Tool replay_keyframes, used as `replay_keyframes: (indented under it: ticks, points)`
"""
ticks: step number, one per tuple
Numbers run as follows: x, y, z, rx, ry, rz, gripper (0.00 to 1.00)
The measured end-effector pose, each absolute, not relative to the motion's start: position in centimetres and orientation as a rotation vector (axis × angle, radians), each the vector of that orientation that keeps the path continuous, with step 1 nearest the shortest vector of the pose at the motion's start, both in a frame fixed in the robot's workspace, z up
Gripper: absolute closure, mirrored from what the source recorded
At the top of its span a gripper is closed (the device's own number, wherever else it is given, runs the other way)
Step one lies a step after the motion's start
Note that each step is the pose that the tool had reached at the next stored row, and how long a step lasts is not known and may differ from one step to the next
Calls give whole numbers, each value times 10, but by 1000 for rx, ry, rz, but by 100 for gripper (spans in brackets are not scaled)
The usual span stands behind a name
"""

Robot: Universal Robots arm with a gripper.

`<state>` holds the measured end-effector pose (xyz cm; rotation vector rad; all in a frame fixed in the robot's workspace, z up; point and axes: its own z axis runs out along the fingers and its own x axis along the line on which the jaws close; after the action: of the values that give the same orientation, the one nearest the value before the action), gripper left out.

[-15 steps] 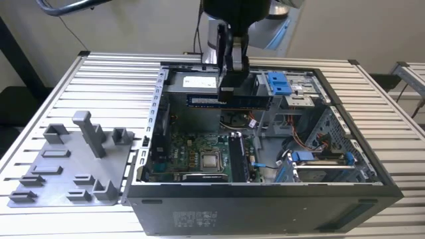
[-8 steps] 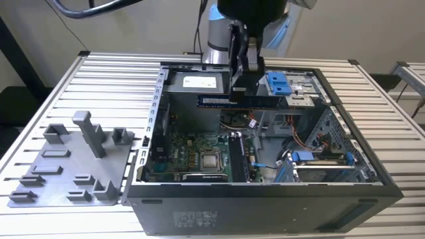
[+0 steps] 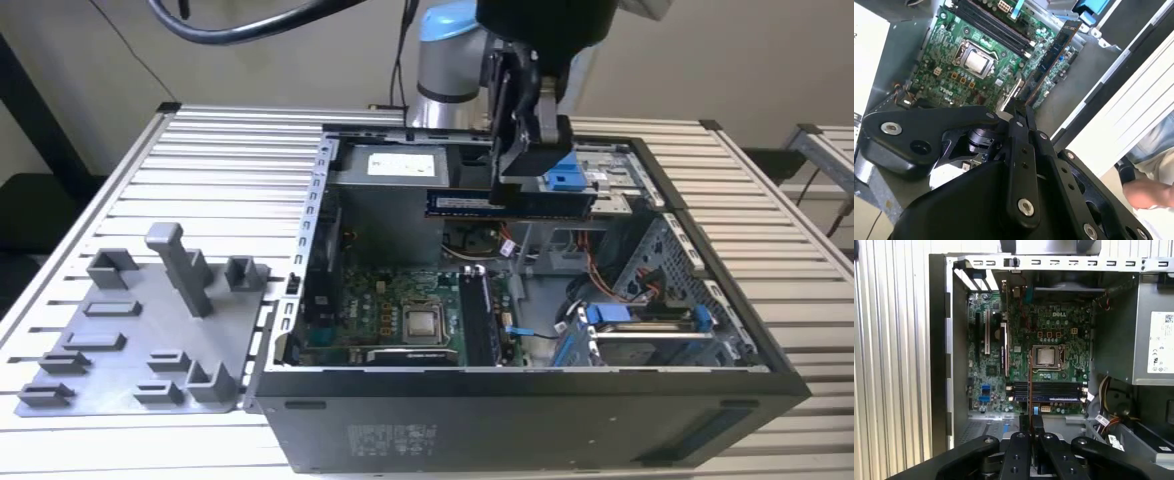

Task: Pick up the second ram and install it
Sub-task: 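Pick up the second ram and move it above second insertion slot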

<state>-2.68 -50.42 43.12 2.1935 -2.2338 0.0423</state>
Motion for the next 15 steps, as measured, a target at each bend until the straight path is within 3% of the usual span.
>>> replay_keyframes:
  ticks: [15]
  points:
    - [-4,-504,431,2193,-2234,42,87]
